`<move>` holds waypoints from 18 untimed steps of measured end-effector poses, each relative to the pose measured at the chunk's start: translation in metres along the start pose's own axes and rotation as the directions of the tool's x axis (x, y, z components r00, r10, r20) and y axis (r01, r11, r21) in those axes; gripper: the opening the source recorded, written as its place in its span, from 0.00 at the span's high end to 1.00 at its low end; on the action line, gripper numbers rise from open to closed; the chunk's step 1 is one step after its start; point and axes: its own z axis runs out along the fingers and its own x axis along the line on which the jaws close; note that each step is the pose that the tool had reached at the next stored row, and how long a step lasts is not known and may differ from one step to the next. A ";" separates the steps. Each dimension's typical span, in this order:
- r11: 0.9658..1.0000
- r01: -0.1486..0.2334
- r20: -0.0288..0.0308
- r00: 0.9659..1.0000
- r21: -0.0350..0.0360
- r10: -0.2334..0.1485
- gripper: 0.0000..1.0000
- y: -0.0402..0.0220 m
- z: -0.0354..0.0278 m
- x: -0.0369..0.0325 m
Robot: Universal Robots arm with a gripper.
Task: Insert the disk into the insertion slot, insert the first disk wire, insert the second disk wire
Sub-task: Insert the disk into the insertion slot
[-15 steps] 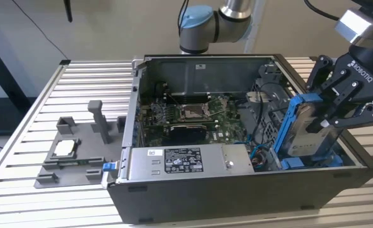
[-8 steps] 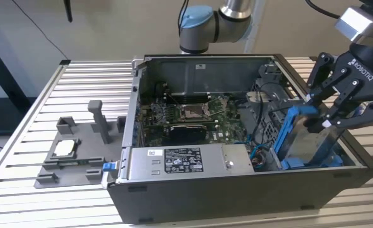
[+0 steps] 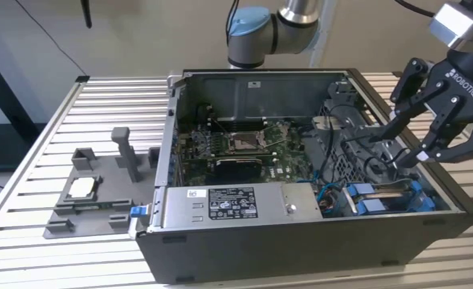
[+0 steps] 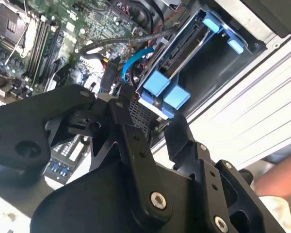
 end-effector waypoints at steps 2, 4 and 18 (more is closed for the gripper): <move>1.000 0.007 0.021 1.000 0.023 -0.008 0.45 0.0017 0.0004 -0.0010; 0.999 0.011 0.036 0.999 0.034 -0.012 0.45 0.0046 0.0014 -0.0031; 0.997 0.026 0.051 0.998 0.077 -0.030 0.45 0.0131 0.0094 -0.0213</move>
